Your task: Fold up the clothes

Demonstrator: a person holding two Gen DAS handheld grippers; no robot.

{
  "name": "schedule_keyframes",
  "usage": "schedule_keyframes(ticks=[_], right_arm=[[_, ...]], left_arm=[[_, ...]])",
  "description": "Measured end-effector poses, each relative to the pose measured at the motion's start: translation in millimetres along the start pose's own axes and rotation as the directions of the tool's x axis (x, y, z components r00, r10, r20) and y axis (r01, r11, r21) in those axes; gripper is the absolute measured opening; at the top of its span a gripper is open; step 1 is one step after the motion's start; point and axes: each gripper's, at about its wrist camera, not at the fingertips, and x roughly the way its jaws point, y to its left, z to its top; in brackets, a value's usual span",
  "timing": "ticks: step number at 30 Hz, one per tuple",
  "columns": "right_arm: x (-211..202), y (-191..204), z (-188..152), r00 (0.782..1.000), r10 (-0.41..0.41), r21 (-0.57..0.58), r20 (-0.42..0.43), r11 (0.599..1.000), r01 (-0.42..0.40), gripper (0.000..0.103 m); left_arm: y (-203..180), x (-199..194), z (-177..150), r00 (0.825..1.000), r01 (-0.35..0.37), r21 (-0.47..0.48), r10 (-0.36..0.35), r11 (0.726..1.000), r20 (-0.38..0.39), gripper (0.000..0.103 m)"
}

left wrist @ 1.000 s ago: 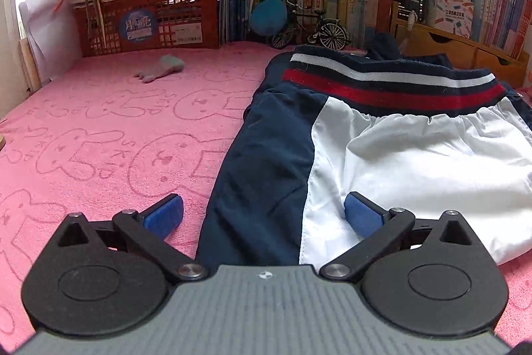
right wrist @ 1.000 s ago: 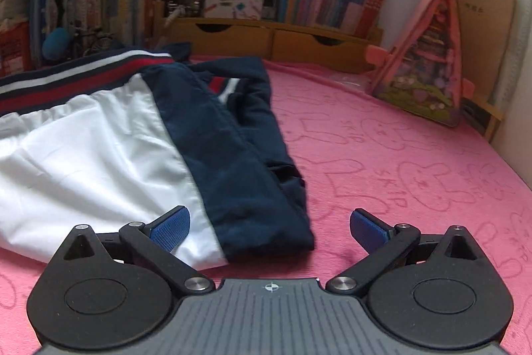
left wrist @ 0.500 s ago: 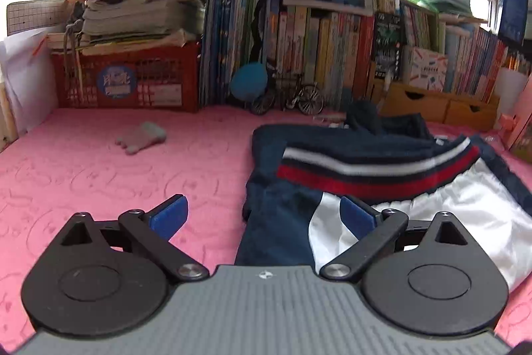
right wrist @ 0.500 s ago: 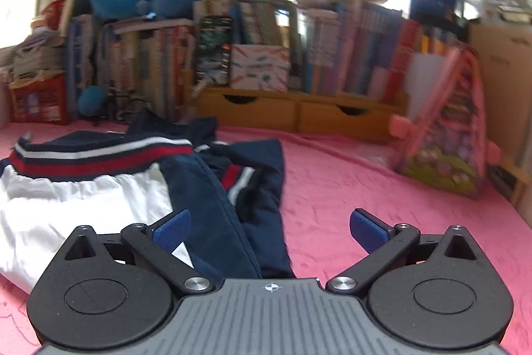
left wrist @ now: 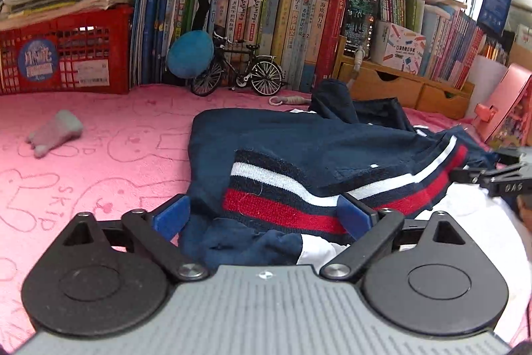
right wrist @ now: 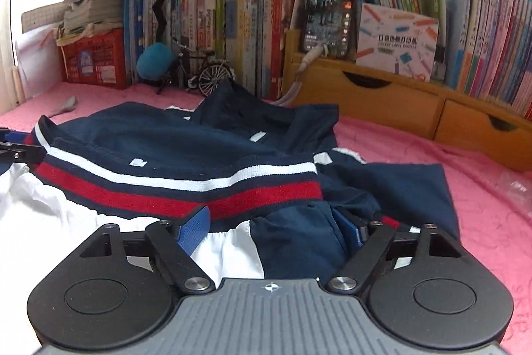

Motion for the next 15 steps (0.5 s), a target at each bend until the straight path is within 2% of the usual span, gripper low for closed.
schedule_keyframes(ticks=[3, 4, 5, 6, 7, 8, 9, 12, 14, 15], right_arm=[[-3.7, -5.4, -5.3, 1.000, 0.025, 0.031, 0.003, 0.999, -0.026, 0.075], [-5.1, -7.4, -5.3, 1.000, 0.023, 0.050, 0.005, 0.999, -0.023, 0.070], [-6.5, -9.4, -5.3, 1.000, 0.020, 0.068, 0.008, 0.997, -0.021, 0.059], [-8.5, -11.3, -5.2, 1.000, 0.019, 0.087, 0.012, 0.996, -0.020, 0.052], [-11.5, -12.9, -5.0, 1.000, 0.021, 0.105, 0.018, 0.994, -0.023, 0.045], [-15.1, -14.4, -4.9, 0.999, 0.026, 0.124, 0.028, 0.992, -0.030, 0.037], [-19.6, -15.7, -4.7, 0.998, 0.037, 0.143, 0.040, 0.989, -0.043, 0.035], [-34.8, -15.7, -4.2, 0.996, 0.050, 0.153, 0.075, 0.986, -0.061, 0.027], [-41.0, -15.5, -4.1, 0.995, 0.049, 0.133, 0.086, 0.989, -0.060, 0.029], [-41.6, -15.1, -3.8, 0.996, 0.040, 0.120, 0.081, 0.992, -0.049, 0.030]], left_arm=[[1.9, -0.9, 0.8, 1.000, 0.022, -0.004, -0.022, 1.000, 0.003, 0.089], [1.5, -1.2, 0.7, 1.000, 0.020, -0.006, -0.020, 1.000, 0.009, 0.088], [0.7, -1.6, 0.6, 1.000, 0.012, -0.008, -0.012, 1.000, 0.020, 0.079], [-1.5, -4.6, 0.9, 0.999, -0.001, -0.001, 0.001, 1.000, 0.041, 0.050], [-5.1, -9.8, 1.6, 0.997, -0.016, 0.013, 0.016, 1.000, 0.071, 0.035], [-8.6, -15.0, 2.4, 0.994, -0.033, 0.026, 0.030, 0.999, 0.102, 0.028], [-12.2, -20.2, 3.1, 0.990, -0.050, 0.039, 0.044, 0.998, 0.133, 0.022], [-23.4, -35.4, 5.9, 0.984, -0.023, 0.106, 0.004, 0.994, 0.180, 0.018], [-27.8, -38.7, 7.3, 0.984, -0.009, 0.146, -0.017, 0.989, 0.175, 0.023], [-27.0, -35.3, 7.6, 0.988, -0.007, 0.147, -0.016, 0.989, 0.157, 0.033]])
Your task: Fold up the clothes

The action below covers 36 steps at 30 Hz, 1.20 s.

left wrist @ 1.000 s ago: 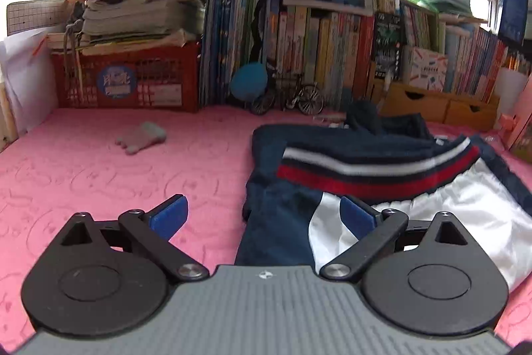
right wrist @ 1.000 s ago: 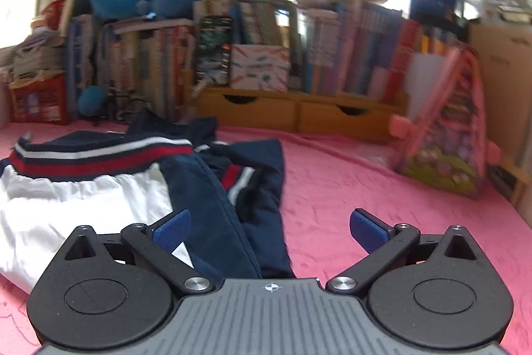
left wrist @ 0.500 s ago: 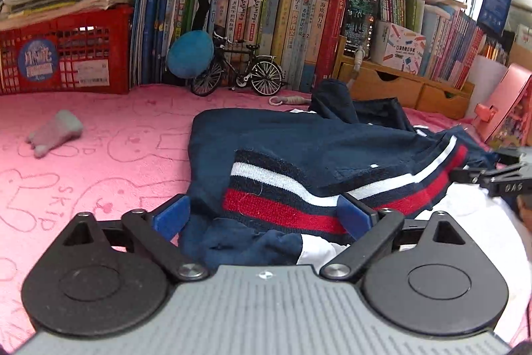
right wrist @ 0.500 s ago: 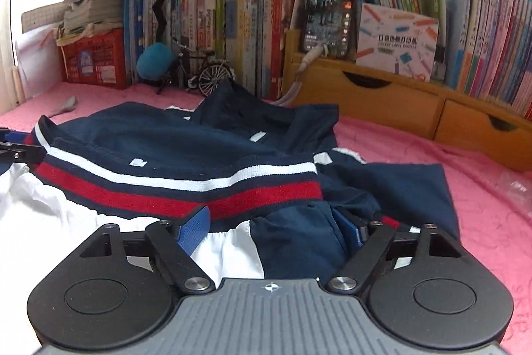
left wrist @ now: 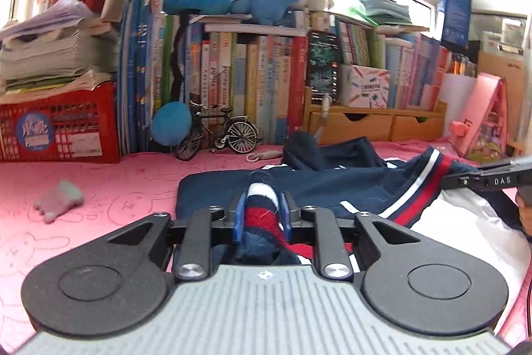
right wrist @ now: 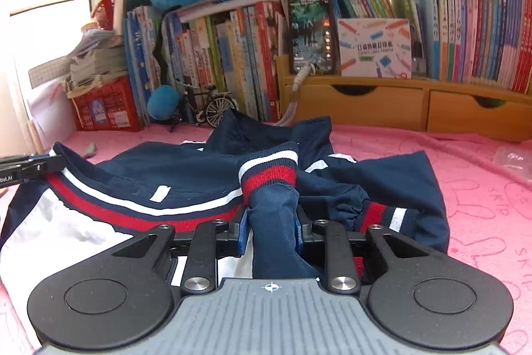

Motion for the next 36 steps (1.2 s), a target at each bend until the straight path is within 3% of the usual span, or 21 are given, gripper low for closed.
schedule_keyframes(ticks=[1, 2, 3, 4, 5, 6, 8, 10, 13, 16, 18, 21, 24, 25, 26, 27, 28, 29, 31, 32, 36], right_arm=[[2.8, 0.0, 0.3, 1.000, -0.015, -0.012, -0.016, 1.000, 0.014, 0.037], [6.8, -1.1, 0.1, 0.999, -0.019, -0.017, -0.035, 1.000, 0.018, 0.049], [10.7, -2.2, -1.1, 0.998, -0.020, -0.019, -0.054, 1.000, 0.019, 0.058], [14.1, -2.5, -3.7, 0.998, -0.020, -0.018, -0.067, 1.000, 0.019, 0.073], [17.0, -2.0, -6.3, 0.997, -0.022, -0.020, -0.074, 1.000, 0.021, 0.076], [20.0, -1.5, -8.9, 0.997, -0.025, -0.021, -0.080, 1.000, 0.023, 0.074], [17.7, 2.2, -11.0, 0.996, -0.043, -0.023, -0.079, 0.999, 0.042, 0.032], [5.6, 5.4, -9.7, 0.998, -0.034, -0.002, -0.054, 0.999, 0.034, 0.017], [-29.6, 14.2, 0.6, 0.997, -0.055, -0.005, 0.051, 0.998, 0.055, 0.012], [-66.8, 16.8, 25.5, 0.971, -0.124, -0.010, 0.206, 0.992, 0.129, 0.012], [-72.4, 11.4, 42.9, 0.948, -0.189, -0.014, 0.256, 0.980, 0.199, 0.014], [-47.9, -1.6, 63.3, 0.910, -0.312, -0.039, 0.272, 0.942, 0.334, 0.019], [9.3, -14.7, 63.1, 0.883, -0.420, -0.117, 0.212, 0.886, 0.449, 0.044], [28.9, -16.5, 57.4, 0.866, -0.466, -0.173, 0.180, 0.852, 0.494, 0.064], [44.2, -14.7, 49.6, 0.846, -0.509, -0.245, 0.156, 0.810, 0.532, 0.066], [49.8, -11.3, 41.1, 0.835, -0.529, -0.301, 0.153, 0.780, 0.549, 0.066], [44.6, -8.6, 33.9, 0.836, -0.522, -0.319, 0.167, 0.774, 0.547, 0.069], [39.4, -6.0, 26.7, 0.838, -0.515, -0.337, 0.182, 0.768, 0.545, 0.081], [18.5, 3.1, 17.7, 0.856, -0.473, -0.336, 0.207, 0.788, 0.517, 0.094], [5.9, 8.5, 14.2, 0.867, -0.447, -0.328, 0.220, 0.803, 0.497, 0.094], [-34.9, 56.3, -1.5, 0.927, -0.291, -0.371, 0.236, 0.854, 0.363, 0.094]], left_arm=[[1.6, 5.5, -0.8, 1.000, -0.002, -0.009, 0.002, 1.000, -0.026, 0.042], [4.4, 12.1, -2.6, 0.998, -0.001, -0.032, -0.001, 0.999, -0.057, 0.065], [8.3, 19.4, -5.3, 0.996, 0.002, -0.069, -0.009, 0.998, -0.092, 0.075], [11.4, 24.7, -8.5, 0.993, 0.001, -0.106, -0.013, 0.994, -0.117, 0.075], [13.9, 28.2, -12.3, 0.991, -0.005, -0.141, -0.014, 0.990, -0.132, 0.074], [16.4, 31.8, -16.0, 0.989, -0.012, -0.176, -0.015, 0.984, -0.148, 0.061], [15.0, 29.2, -16.5, 0.986, -0.051, -0.196, 0.018, 0.979, -0.167, 0.035], [8.2, 15.5, -1.7, 0.993, -0.045, -0.187, 0.024, 0.981, -0.118, 0.021], [-2.8, -5.5, 28.5, 1.000, -0.005, -0.160, 0.003, 0.987, -0.013, 0.017], [-15.1, -0.9, 72.8, 0.993, 0.027, -0.066, -0.020, 0.997, 0.113, 0.018], [-26.2, 24.6, 98.0, 0.989, -0.015, 0.007, 0.014, 1.000, 0.149, 0.025], [-37.8, 87.6, 111.4, 0.988, -0.138, 0.092, 0.129, 0.986, 0.089, 0.047], [-33.6, 136.8, 97.4, 0.948, -0.305, 0.145, 0.315, 0.941, -0.045, 0.045], [-29.3, 146.7, 90.5, 0.927, -0.350, 0.150, 0.365, 0.925, -0.088, 0.045], [-22.8, 148.5, 83.4, 0.912, -0.379, 0.136, 0.395, 0.915, -0.112, 0.045], [-14.2, 141.0, 76.1, 0.912, -0.382, 0.106, 0.393, 0.918, -0.116, 0.046], [-5.9, 129.2, 68.6, 0.918, -0.372, 0.076, 0.379, 0.925, -0.116, 0.046], [-1.6, 114.8, 61.2, 0.920, -0.373, 0.060, 0.377, 0.926, -0.108, 0.047], [-3.9, 83.2, 47.8, 0.923, -0.374, 0.050, 0.377, 0.926, -0.079, 0.050], [-11.0, 65.5, 41.5, 0.935, -0.347, 0.052, 0.349, 0.937, -0.060, 0.050], [-56.8, 10.8, 11.3, 0.976, -0.217, 0.115, 0.219, 0.969, -0.003, 0.071]])
